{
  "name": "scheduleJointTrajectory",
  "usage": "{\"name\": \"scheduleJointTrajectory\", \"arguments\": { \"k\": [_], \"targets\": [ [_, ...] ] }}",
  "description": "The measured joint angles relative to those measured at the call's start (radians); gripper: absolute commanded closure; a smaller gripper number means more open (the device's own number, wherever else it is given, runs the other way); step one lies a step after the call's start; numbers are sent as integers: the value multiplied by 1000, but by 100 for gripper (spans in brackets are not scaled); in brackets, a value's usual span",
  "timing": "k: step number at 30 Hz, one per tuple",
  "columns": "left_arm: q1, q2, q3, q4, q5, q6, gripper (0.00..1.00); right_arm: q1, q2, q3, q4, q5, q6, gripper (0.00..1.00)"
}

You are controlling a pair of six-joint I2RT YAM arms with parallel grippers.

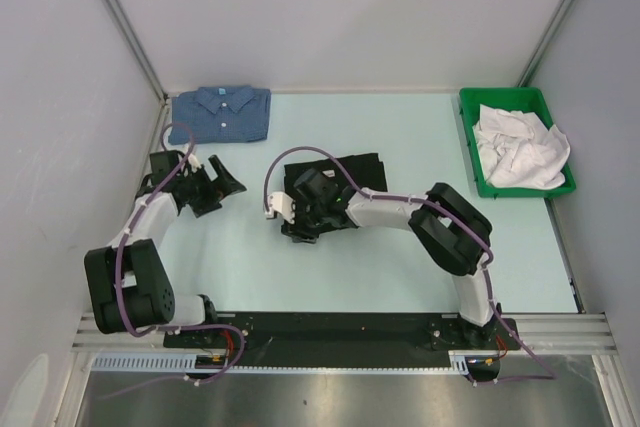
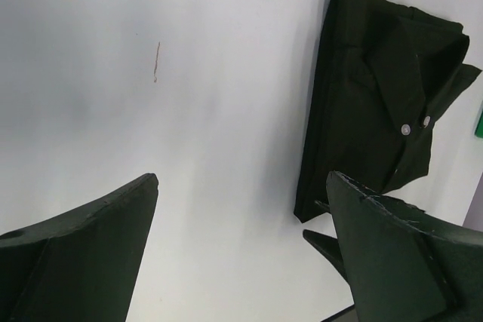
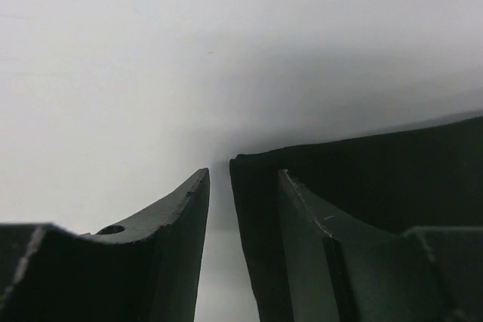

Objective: Fold and stack the long sleeve shirts
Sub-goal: Neatly place the folded shirt to the corner

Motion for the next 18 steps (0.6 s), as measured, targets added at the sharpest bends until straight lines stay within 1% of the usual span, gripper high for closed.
{"name": "scheduleJointTrajectory", "arguments": {
  "k": [1, 2, 3, 4, 5, 7, 10, 13, 15, 18],
  "targets": [
    [0, 1, 0, 0, 0, 0, 1, 0, 14, 0, 8, 3, -7, 65],
    [0, 1, -1, 2, 2, -1, 0, -1, 30, 0, 15, 8, -18, 80],
    [0, 1, -4, 6, 5, -1, 0, -2, 45, 0, 31, 1, -23, 89],
    [0, 0, -10, 11, 6, -3, 1, -4, 47, 1, 44, 8, -33, 97],
    [0, -1, -23, 20, 12, -9, 0, -7, 48, 1, 51, 11, -39, 100],
    [1, -10, -72, 42, 36, -25, 0, -16, 47, 0, 58, 11, -38, 100],
    [-3, -9, -169, 111, 113, -74, 1, -29, 44, 0, 58, -2, -24, 100],
    [-30, 40, -235, 217, 177, -156, 1, -55, 24, 1, 53, -31, 2, 100],
    [-72, 101, -242, 326, 222, -235, 1, -80, -1, 1, 51, -55, 17, 100],
    [-135, 172, -238, 501, 254, -357, 0, -114, -35, 3, 52, -85, 37, 100]
  ]
}}
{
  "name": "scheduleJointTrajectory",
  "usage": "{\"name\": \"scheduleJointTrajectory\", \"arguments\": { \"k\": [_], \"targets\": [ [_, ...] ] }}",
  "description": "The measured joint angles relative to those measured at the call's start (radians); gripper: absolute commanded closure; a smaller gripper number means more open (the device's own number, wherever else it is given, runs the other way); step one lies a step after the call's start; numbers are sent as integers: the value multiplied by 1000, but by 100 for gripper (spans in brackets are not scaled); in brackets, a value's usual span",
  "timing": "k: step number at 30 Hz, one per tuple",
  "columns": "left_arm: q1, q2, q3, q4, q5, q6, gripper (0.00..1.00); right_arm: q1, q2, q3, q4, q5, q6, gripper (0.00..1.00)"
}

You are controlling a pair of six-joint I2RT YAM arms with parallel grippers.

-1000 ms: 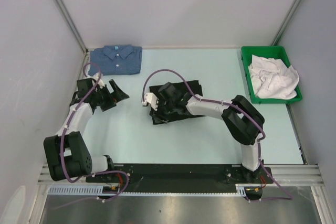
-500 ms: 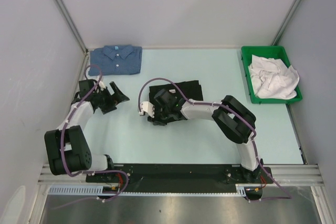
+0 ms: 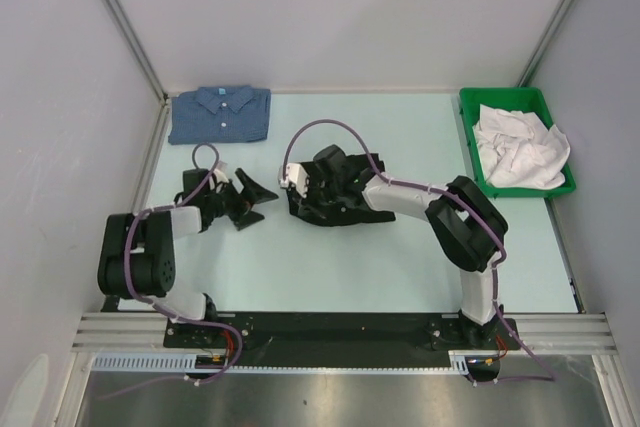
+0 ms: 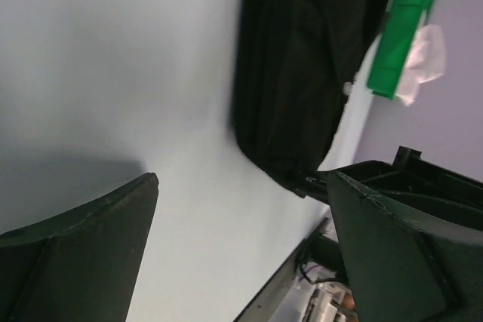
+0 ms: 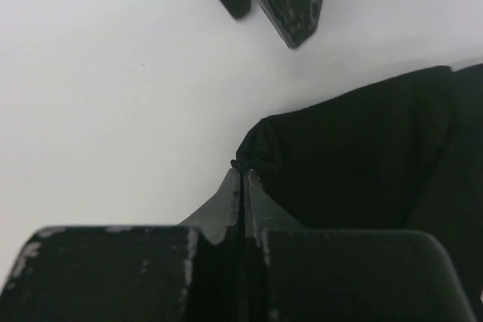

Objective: Fold and stack the long sleeve shirts
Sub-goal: Neatly place the folded shirt to the corner

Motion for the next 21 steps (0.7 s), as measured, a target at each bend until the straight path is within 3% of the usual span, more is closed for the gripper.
{"name": "scheduleJointTrajectory", "arguments": {
  "k": [4, 9, 18, 21],
  "targets": [
    [-68, 92, 23, 190, 9, -162, 1, -27, -19, 10, 2, -24, 35, 100],
    [-157, 168, 68, 299, -18, -302, 1, -27, -19, 23, 0, -40, 68, 100],
    [-216, 212, 110, 246, -116, -376, 1, -19, -19, 69, 26, -25, 125, 100],
    [-219, 220, 144, 224, -150, -378, 5, -19, -19, 77, 36, -19, 135, 100]
  ]
}}
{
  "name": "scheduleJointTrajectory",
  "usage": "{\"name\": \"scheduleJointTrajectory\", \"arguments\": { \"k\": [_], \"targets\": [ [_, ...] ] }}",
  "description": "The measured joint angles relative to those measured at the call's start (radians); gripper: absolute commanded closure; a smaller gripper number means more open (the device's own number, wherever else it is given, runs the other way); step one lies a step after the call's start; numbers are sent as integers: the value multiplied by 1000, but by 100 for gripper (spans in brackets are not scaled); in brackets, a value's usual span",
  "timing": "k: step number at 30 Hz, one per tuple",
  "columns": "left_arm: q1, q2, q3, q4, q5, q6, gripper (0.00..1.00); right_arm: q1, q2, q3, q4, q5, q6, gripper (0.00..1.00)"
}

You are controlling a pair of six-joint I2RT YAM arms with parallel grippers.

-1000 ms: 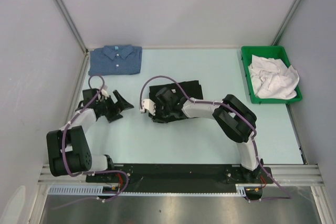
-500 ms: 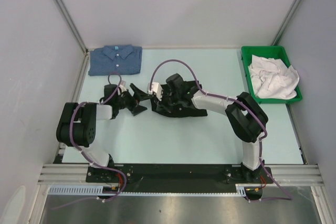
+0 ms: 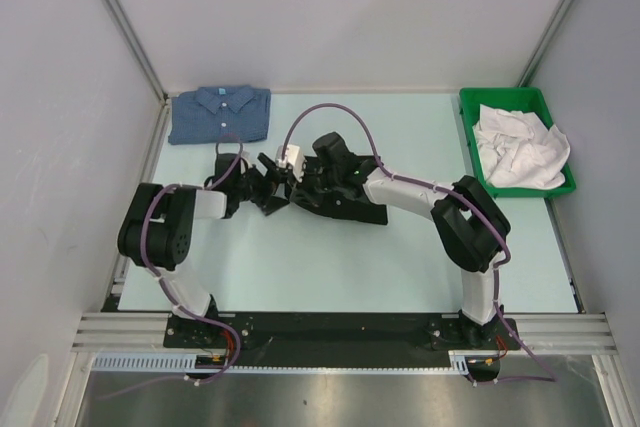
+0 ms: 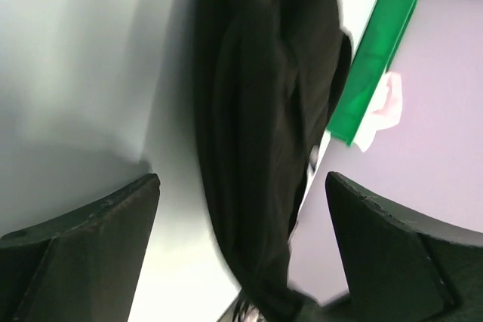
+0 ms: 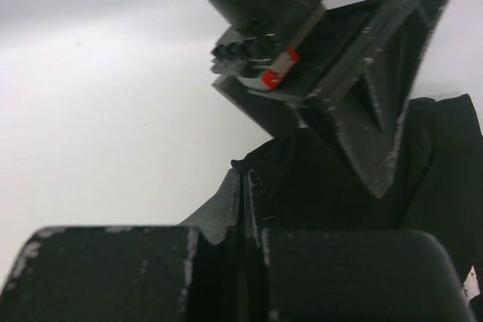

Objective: Fold and stack the long sleeve shirts
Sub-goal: Neatly place the folded shirt to the corner

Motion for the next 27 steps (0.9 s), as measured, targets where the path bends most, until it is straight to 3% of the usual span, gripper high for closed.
{"name": "scheduleJointTrajectory", "arguments": {
  "k": [4, 12, 15, 17, 18, 20, 21, 23, 24, 27],
  "targets": [
    [-8, 64, 77, 10, -32, -11, 18, 5, 0, 1, 13, 9, 18, 100],
    [-46, 168, 166, 39, -48, -40, 28, 31, 9, 19, 67, 77, 49, 100],
    [-58, 171, 167, 37, -52, -43, 49, 34, 22, 40, 88, 103, 62, 100],
    [-60, 174, 172, 24, -54, -42, 86, 35, 28, 43, 100, 115, 71, 100],
    [-60, 175, 181, 10, -54, -39, 100, 35, 31, 45, 106, 121, 74, 96],
    [-61, 178, 215, -35, -46, -9, 100, 34, 34, 45, 106, 130, 82, 72],
    [-62, 181, 251, -79, -45, 27, 100, 34, 36, 45, 106, 132, 89, 46],
    [-62, 205, 364, -181, -37, 127, 100, 26, 35, 45, 114, 135, 99, 21],
    [-62, 222, 440, -251, -35, 192, 100, 23, 35, 45, 112, 138, 111, 2],
    [-62, 274, 667, -427, -40, 400, 100, -6, 6, 8, 119, 140, 127, 0]
  ]
}}
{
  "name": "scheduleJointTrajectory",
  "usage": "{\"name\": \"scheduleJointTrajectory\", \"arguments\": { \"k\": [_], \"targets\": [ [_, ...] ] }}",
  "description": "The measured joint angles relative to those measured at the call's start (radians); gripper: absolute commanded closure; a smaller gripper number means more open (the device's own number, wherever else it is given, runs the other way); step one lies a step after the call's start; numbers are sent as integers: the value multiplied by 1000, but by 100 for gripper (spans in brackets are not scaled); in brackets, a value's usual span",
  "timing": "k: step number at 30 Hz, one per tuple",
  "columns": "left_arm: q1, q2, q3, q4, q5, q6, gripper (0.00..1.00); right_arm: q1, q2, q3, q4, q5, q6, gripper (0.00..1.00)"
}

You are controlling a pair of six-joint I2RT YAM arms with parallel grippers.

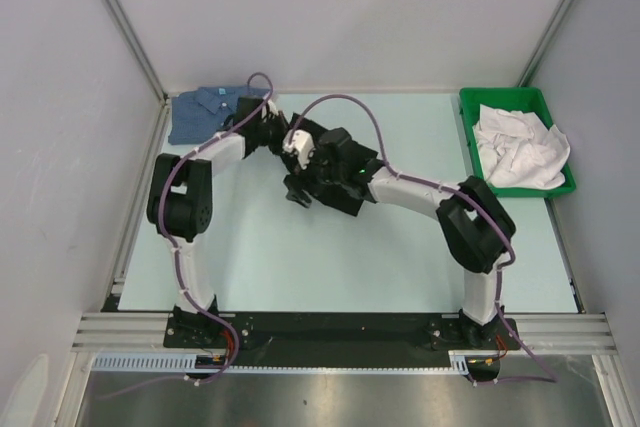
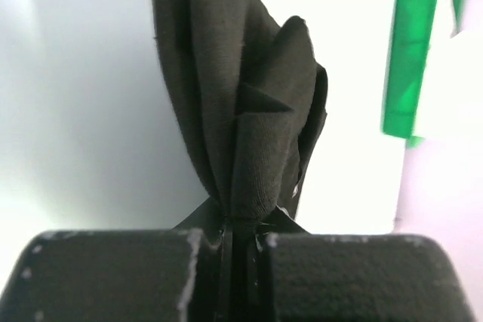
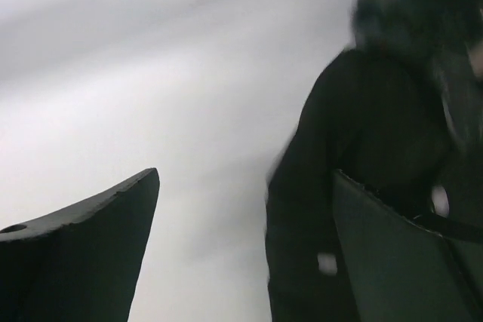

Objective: Fold and stack the long sleeve shirts
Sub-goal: Neatly place the folded shirt to the corner

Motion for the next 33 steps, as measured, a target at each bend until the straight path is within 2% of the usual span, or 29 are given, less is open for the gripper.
{"name": "scheduleJointTrajectory", "arguments": {
  "k": [9, 14, 18, 23, 33],
  "targets": [
    [48, 106, 429, -358, -105, 473, 100, -205, -236, -197, -57, 44, 24, 0],
    [132, 212, 637, -471, -138, 621, 100, -249, -278, -269, -107, 63, 23, 0],
    [196, 259, 748, -492, -163, 669, 100, -258, -278, -299, -150, 71, 22, 0],
    [225, 259, 789, -463, -193, 677, 100, -261, -280, -301, -157, 75, 18, 0],
    [245, 259, 840, -357, -179, 587, 100, -270, -280, -301, -158, 79, -3, 0]
  ]
}}
